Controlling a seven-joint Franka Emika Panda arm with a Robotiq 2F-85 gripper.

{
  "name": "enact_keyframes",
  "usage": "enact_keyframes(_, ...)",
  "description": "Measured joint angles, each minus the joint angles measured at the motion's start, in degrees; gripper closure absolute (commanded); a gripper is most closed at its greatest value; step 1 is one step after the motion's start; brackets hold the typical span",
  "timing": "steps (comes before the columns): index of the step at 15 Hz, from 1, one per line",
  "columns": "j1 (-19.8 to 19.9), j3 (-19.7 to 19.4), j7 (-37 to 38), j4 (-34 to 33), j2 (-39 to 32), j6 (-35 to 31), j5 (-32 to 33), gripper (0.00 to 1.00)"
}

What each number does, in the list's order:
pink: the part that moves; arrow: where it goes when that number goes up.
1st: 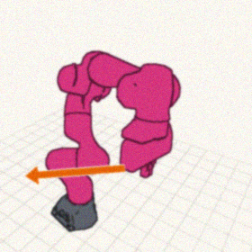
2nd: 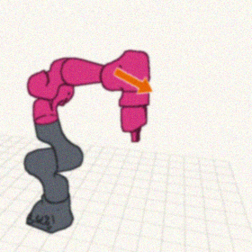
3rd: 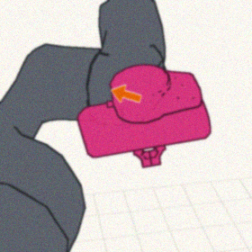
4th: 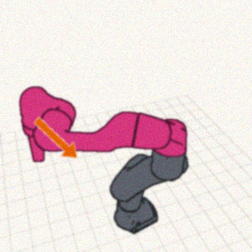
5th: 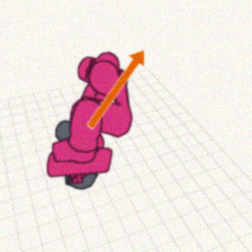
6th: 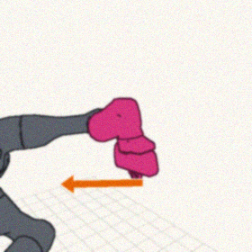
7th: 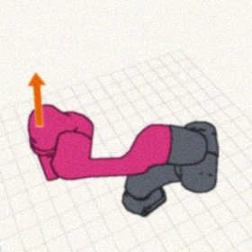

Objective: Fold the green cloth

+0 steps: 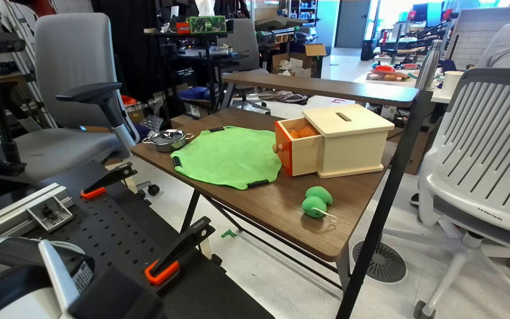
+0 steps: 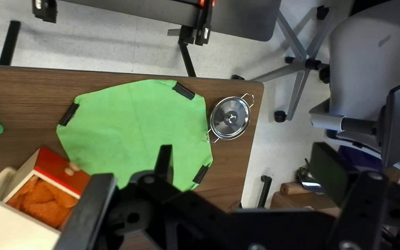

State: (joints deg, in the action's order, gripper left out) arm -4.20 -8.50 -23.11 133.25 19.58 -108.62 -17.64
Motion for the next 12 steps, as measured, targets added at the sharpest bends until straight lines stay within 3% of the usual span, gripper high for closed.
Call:
enact_keyframes(4, -0.19, 3.47, 5.47, 1.61, -3.88, -7.17, -4.79, 0.0)
enact_keyframes(12, -1.33, 9.92, 13.89, 2.15, -14.5, -15.62, -6.28, 0.0)
